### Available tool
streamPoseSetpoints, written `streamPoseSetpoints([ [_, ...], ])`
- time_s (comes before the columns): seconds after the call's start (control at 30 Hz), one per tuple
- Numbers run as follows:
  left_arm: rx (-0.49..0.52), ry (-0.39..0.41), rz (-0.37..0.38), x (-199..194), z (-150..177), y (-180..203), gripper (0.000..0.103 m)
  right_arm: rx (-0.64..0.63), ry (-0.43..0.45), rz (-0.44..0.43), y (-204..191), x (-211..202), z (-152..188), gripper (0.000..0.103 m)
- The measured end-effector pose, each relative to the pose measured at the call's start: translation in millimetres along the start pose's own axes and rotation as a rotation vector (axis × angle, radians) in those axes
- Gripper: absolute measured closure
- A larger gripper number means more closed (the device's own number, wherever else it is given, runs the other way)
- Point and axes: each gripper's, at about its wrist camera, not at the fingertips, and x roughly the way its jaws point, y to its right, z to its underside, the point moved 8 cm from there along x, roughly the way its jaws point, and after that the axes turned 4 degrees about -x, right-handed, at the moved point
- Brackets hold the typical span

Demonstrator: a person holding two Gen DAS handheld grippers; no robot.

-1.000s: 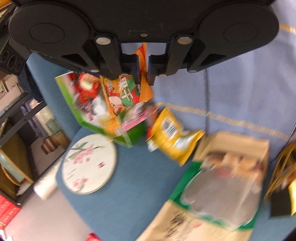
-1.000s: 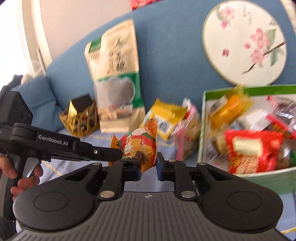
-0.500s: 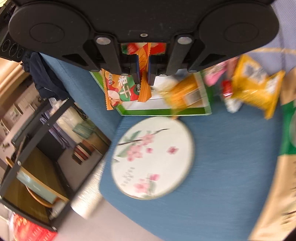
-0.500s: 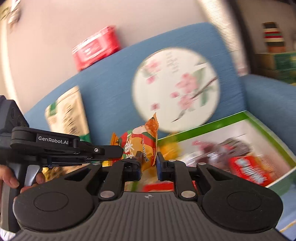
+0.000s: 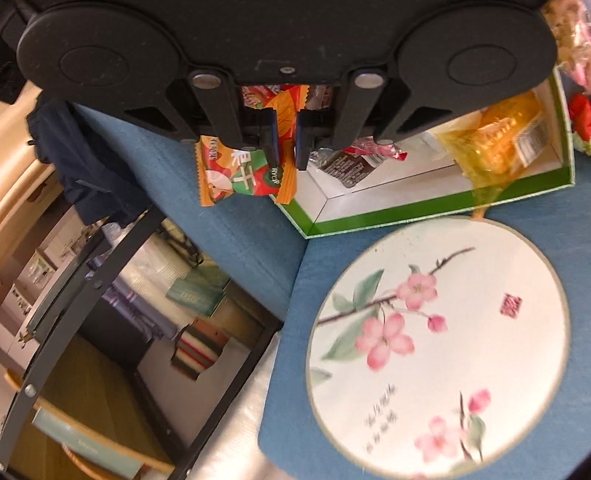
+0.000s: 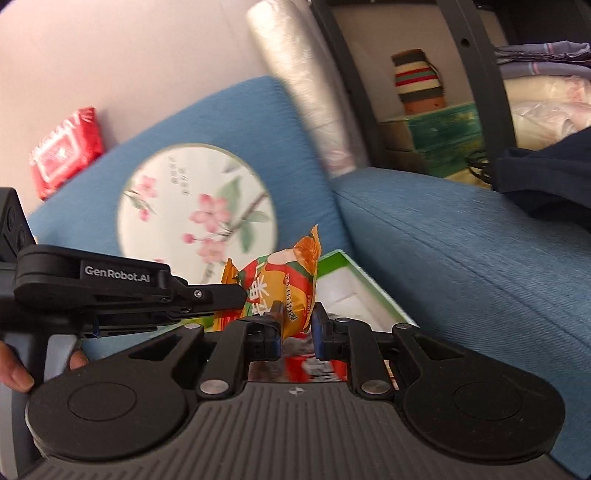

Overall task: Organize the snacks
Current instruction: 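Carry the orange chip packet into the green box and open both tools, then close both tools together on the clear bag with pink label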

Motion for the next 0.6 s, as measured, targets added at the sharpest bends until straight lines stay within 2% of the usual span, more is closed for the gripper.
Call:
streamPoseSetpoints([
  [0.03, 0.006, 0.004, -0.013, 3.2, 2.1, -1.7, 0.103, -0.015, -0.011, 0.019, 2.5, 3.3, 2.5, 0.07],
  [0.07, 0.011, 0.015, -0.031, 4.5, 4.3, -4.2, 0.075, -0.036, -0.031, 0.042, 4.7, 8.1, 6.3, 0.065],
  [0.1, 0.012, 0.026, -0.048, 3.4, 6.2, -6.6, 0.017, -0.06, -0.059, 0.072, 6.7, 13.9, 11.4, 0.058],
  [0.13, 0.011, 0.046, -0.064, -0.5, 6.9, -9.1, 0.0, -0.079, -0.079, 0.105, 9.4, 19.1, 16.1, 0.046],
  [0.17, 0.014, 0.072, -0.081, -5.8, 8.0, -11.4, 0.0, -0.097, -0.094, 0.133, 11.3, 22.0, 19.5, 0.036],
  [0.2, 0.018, 0.087, -0.096, -11.2, 8.3, -13.4, 0.0, -0.116, -0.094, 0.149, 11.8, 22.3, 20.7, 0.015],
  [0.23, 0.023, 0.094, -0.11, -16.6, 9.0, -15.3, 0.0, -0.136, -0.077, 0.152, 10.2, 19.9, 19.3, 0.002],
  [0.33, 0.035, 0.107, -0.141, -33.3, 10.4, -23.0, 0.0, -0.172, -0.018, 0.134, -0.6, 10.4, 12.9, 0.0],
  [0.6, -0.026, 0.132, -0.239, -91.2, 22.3, -64.6, 0.0, -0.23, -0.046, -0.027, -47.4, 1.5, 20.5, 0.0],
])
